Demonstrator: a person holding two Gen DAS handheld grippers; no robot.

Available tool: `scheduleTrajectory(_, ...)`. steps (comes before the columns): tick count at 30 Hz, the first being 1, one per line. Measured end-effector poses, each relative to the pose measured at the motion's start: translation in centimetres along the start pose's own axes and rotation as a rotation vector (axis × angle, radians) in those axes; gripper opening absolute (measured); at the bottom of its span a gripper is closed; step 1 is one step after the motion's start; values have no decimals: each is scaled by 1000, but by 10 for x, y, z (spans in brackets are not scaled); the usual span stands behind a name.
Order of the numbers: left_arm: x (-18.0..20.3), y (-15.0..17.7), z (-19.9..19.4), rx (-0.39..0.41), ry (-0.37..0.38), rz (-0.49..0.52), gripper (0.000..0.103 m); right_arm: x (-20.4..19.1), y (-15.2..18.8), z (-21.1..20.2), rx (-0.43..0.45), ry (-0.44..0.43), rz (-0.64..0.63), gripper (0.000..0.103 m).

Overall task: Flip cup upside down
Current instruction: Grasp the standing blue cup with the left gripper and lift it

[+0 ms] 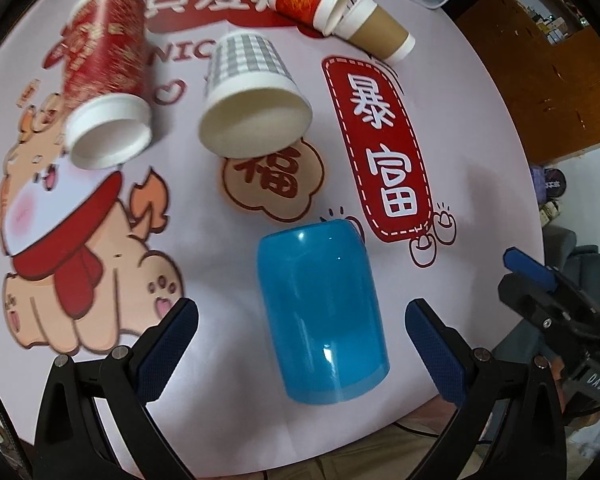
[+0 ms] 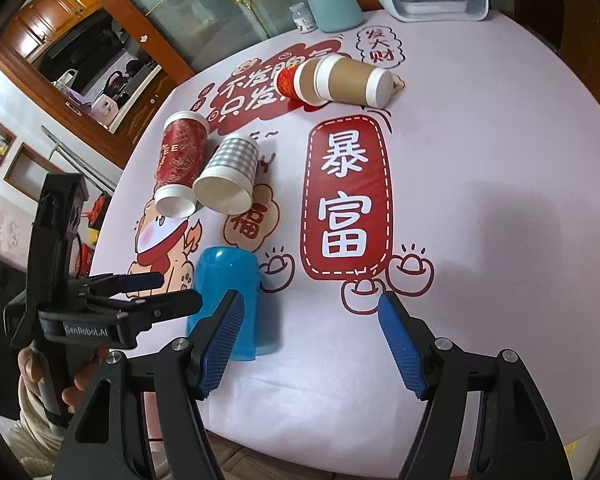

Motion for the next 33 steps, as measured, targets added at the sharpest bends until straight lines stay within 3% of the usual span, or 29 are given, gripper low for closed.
scheduleTrajectory(4, 2, -1, 13, -57, 26, -15, 94, 4, 3, 10, -13, -9, 9, 71)
scheduleTrajectory(13, 1, -3, 35, -140, 66, -47, 89, 10, 4, 21, -20, -14, 32, 71)
scheduleTrajectory(21, 9, 0, 41, -189, 113, -49, 70, 14, 8, 32, -42, -16, 45, 71)
scheduleTrajectory(28, 11, 1, 40, -180, 112, -34, 69, 17, 10, 36, -46, -21, 64, 71)
scheduleTrajectory(33, 17, -3, 28, -67, 86, 10, 69, 18, 11, 37, -44, -19, 69, 71)
Point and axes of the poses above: each gripper's, at about its wrist camera, not at the fingertips, and z roughly the way its jaws point, x to its right, y to its underside, the point moved 10 cm from there along z, roughly the way its jaws point, and after that the axes turned 14 degrees about -z, right-handed, at the moved point
